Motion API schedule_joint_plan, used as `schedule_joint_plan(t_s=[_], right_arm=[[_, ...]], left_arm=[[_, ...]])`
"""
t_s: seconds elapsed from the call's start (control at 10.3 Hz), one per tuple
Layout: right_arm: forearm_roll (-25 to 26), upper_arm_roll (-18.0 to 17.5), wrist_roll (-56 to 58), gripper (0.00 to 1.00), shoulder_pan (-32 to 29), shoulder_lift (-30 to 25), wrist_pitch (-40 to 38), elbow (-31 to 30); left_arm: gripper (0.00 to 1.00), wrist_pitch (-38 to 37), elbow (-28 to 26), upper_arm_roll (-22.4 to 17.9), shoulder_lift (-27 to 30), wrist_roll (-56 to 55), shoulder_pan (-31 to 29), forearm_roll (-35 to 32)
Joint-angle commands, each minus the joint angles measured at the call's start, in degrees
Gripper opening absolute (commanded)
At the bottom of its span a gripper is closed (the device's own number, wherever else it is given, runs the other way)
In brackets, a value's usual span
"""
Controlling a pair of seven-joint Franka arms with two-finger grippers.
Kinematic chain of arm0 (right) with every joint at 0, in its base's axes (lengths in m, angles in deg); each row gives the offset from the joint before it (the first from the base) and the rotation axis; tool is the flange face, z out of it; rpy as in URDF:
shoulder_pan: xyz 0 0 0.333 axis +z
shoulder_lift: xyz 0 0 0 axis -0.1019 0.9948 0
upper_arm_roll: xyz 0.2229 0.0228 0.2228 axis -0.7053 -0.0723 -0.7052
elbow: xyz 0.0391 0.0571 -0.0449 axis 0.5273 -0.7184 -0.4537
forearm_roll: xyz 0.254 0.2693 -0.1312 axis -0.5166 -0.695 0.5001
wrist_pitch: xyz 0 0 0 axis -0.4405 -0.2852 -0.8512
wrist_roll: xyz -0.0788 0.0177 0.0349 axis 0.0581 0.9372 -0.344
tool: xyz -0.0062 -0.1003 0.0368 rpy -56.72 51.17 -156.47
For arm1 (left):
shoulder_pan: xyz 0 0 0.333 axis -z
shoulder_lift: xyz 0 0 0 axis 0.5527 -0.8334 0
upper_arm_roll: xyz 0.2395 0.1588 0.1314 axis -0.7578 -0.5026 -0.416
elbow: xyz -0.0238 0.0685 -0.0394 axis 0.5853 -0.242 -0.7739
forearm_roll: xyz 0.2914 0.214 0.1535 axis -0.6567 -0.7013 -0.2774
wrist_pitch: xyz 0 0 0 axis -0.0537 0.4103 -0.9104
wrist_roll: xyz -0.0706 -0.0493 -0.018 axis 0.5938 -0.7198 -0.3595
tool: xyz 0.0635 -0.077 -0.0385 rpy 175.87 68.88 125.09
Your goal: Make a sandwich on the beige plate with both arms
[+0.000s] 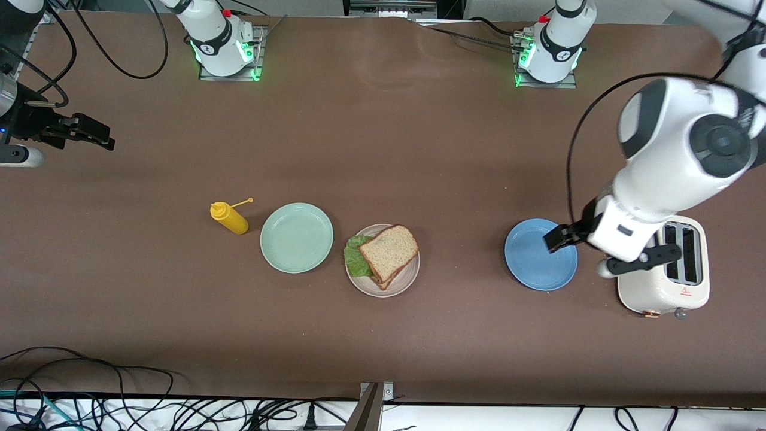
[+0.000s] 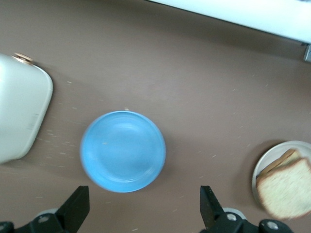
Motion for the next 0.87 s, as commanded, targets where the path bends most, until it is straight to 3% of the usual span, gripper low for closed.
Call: schedule_joint_plan(t_s=[0.0, 0.29, 0.48, 0.77], right_arm=[[-0.22, -1.10, 0.78, 1.00, -1.43, 0.19, -0.48, 0.99], [-1.10, -1.02, 0.78, 1.00, -1.43, 0.37, -0.22, 0.99], [-1.18, -0.93, 0.43, 1.00, -1.43, 0.46, -0.13, 0.99], [-1.18, -1.02, 0.52, 1.00, -1.43, 0.46, 1.54, 1.08]], left_arm=[[1.00, -4.42, -1.49, 0.57, 4.39, 11.42, -4.16, -1.64], [1.00, -7.68, -2.98, 0.92, 8.36, 18.48, -10.23, 0.29], [0.98, -7.51, -6.39, 0.92, 10.81, 21.55, -12.17, 1.78], [0.99, -7.25, -7.11, 0.84, 11.00, 22.19, -12.27, 1.79]])
